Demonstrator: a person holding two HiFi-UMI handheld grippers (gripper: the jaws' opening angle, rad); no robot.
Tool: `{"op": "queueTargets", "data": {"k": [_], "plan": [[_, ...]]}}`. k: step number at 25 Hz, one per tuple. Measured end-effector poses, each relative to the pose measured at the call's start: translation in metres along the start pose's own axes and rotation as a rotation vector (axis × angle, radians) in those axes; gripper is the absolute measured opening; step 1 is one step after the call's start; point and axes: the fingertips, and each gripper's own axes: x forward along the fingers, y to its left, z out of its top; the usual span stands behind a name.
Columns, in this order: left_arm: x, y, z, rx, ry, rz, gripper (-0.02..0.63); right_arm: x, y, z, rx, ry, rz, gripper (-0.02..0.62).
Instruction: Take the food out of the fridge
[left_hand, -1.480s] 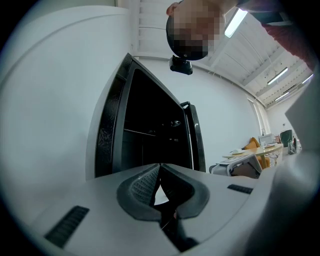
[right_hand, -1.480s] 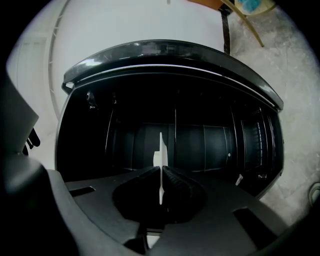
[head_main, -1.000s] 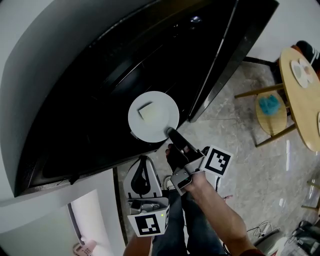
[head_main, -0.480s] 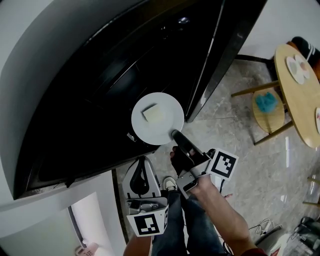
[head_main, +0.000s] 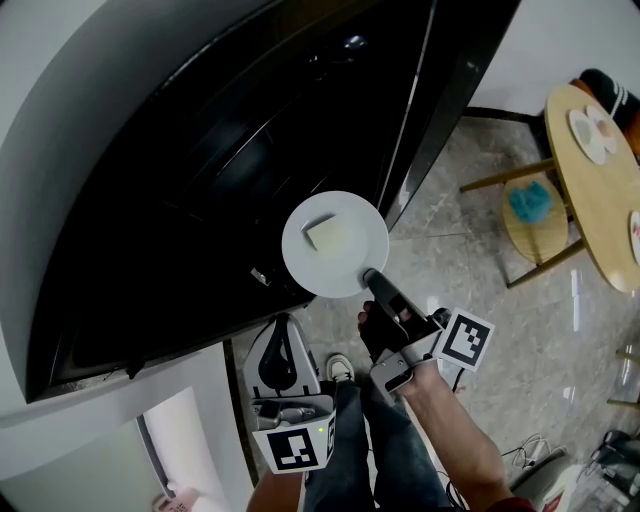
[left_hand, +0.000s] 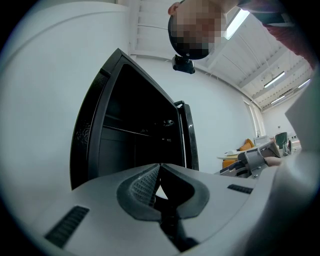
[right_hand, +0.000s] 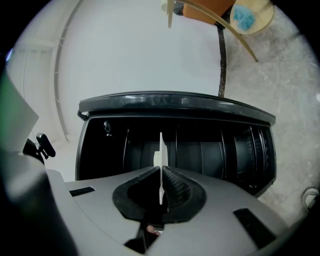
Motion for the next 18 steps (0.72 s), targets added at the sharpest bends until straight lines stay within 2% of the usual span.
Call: {"op": "queueTargets", "data": {"k": [18], "plan": [[0.012, -0.011, -0.011, -0.002, 0.022, -0.014, 0.014, -0.04, -0.002, 0.022, 0.03, -0.082, -0.021, 0.032]]}}
